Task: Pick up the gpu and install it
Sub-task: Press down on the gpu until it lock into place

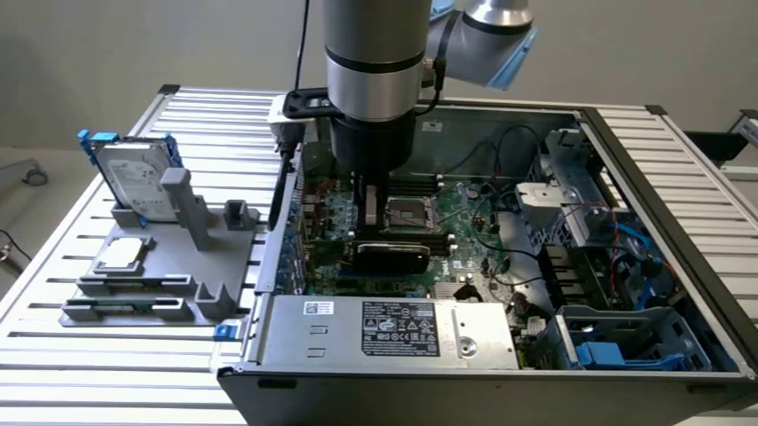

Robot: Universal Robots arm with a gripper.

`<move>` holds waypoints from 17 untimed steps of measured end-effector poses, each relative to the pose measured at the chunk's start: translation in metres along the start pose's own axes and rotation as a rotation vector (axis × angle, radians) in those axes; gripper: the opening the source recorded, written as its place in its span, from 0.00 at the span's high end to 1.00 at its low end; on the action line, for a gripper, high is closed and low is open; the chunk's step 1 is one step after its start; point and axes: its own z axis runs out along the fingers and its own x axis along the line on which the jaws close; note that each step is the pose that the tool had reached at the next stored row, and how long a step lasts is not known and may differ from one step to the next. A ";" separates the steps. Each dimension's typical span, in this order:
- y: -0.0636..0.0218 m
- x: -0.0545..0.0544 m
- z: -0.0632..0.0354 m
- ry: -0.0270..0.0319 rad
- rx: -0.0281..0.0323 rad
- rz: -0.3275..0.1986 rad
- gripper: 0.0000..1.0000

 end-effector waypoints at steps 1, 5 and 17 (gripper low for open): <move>0.0000 0.000 0.0000 -0.0002 0.0000 0.000 0.89; 0.0044 -0.005 0.0048 -0.0030 0.0045 0.000 0.89; 0.0046 -0.006 0.0239 -0.0050 0.0054 -0.005 0.89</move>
